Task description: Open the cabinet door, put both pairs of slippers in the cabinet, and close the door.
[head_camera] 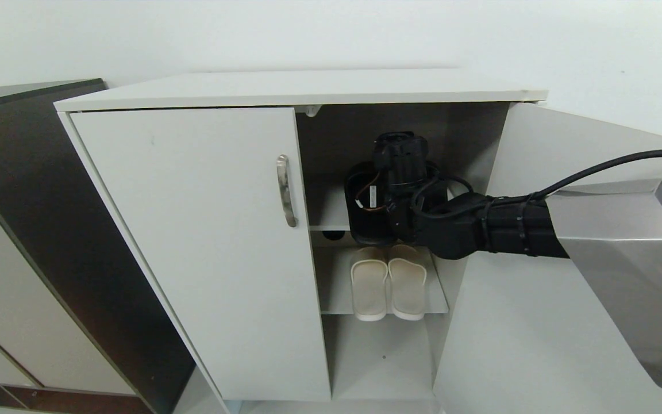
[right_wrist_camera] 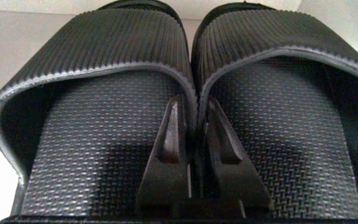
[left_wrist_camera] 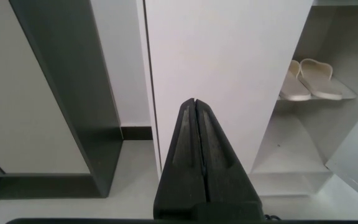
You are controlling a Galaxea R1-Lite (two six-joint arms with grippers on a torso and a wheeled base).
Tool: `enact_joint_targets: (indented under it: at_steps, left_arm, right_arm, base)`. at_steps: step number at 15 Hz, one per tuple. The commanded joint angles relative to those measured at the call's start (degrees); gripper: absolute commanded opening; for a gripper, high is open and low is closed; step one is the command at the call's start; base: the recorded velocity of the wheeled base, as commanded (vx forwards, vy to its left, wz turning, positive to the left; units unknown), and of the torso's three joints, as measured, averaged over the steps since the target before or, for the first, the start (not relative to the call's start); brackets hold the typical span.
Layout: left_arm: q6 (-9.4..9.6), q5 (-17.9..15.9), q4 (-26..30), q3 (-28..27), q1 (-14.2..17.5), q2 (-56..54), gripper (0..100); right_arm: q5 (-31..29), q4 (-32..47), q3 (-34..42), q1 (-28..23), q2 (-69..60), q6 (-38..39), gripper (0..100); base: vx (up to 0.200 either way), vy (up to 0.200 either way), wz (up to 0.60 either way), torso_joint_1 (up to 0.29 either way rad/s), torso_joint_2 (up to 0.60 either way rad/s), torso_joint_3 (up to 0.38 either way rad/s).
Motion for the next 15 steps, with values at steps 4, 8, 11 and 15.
enact_joint_targets:
  at_steps: [4, 8, 11, 15]
  left_arm:
    - [0.0, 0.0, 0.0, 0.0, 0.0, 0.1, 0]
    - [0.08, 0.0, 0.0, 0.0, 0.0, 0.1, 0]
    - [0.0, 0.0, 0.0, 0.0, 0.0, 0.1, 0]
    - [0.0, 0.0, 0.0, 0.0, 0.0, 0.1, 0]
  right_arm:
    - [0.0, 0.1, -1.1, -1.2, 1.3, -0.8, 0]
    - [0.0, 0.2, -1.8, -1.8, 2.1, -0.9, 0]
    - [0.0, 0.3, -2.0, -1.8, 2.5, -1.1, 100]
    - [-0.6, 1.3, 0.9, -0.9, 0.1, -1.2, 100]
  base:
    - [0.0, 0.0, 0.0, 0.0, 0.0, 0.0]
    - [0.0, 0.0, 0.0, 0.0, 0.0, 0.0]
    - [0.0, 0.0, 0.0, 0.0, 0.0, 0.0]
    - [0.0, 0.0, 0.0, 0.0, 0.0, 0.0]
